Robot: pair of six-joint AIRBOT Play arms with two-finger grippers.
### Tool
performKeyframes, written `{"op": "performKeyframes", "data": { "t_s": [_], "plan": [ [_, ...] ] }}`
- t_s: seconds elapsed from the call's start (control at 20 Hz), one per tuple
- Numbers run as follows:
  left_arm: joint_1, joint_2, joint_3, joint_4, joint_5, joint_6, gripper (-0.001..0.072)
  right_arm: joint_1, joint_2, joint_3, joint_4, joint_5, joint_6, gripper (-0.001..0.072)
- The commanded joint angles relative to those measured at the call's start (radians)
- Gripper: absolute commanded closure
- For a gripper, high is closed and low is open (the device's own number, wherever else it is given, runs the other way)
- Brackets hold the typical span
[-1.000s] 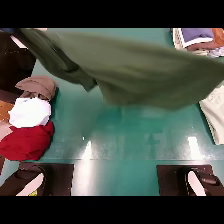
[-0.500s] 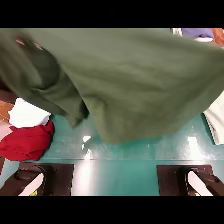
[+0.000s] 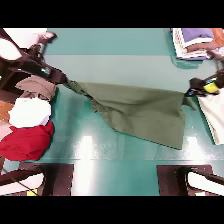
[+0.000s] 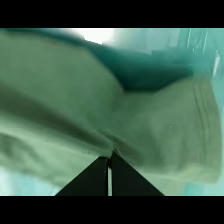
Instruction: Fold the shirts.
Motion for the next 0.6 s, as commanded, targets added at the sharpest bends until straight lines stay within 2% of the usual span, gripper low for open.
{"op": "performKeyframes", "data": {
  "t_s": [0.0,0.15,0.2,0.25,0.3,0.4,0.45,0.5,0.55],
  "plan": [
    [0.000,-0.142,-0.033,-0.030,0.205,0.000,0.0683,0.048,-0.129,-0.013,0.008,-0.146,-0.011,0.0698],
    [0.000,-0.142,-0.033,-0.031,0.357,-0.002,0.0682,0.066,-0.187,0.082,0.005,-0.177,-0.011,0.0698],
    [0.000,-0.142,-0.033,-0.031,0.371,-0.009,0.0646,0.066,-0.197,0.109,0.006,-0.179,-0.010,0.0698],
    [0.000,-0.142,-0.033,-0.031,0.367,-0.013,0.0373,0.066,-0.204,0.134,0.006,-0.182,-0.008,0.0697],
    [0.000,-0.142,-0.033,-0.031,0.357,-0.032,0.0181,0.065,-0.206,0.153,0.004,-0.182,-0.008,0.0696],
    [0.004,-0.135,-0.026,-0.023,0.325,-0.036,0.0163,0.053,-0.206,0.184,0.002,-0.174,-0.008,0.0667],
    [0.013,-0.134,-0.005,-0.023,0.284,-0.042,0.0163,0.041,-0.206,0.201,0.002,-0.161,-0.008,0.0422],
    [0.030,-0.129,0.025,-0.024,0.233,-0.058,0.0163,0.028,-0.206,0.220,0.002,-0.130,-0.008,0.0259],
    [0.051,-0.116,0.048,-0.028,0.189,-0.065,0.0163,0.005,-0.205,0.241,0.002,-0.086,-0.008,0.0257]
  ]
}}
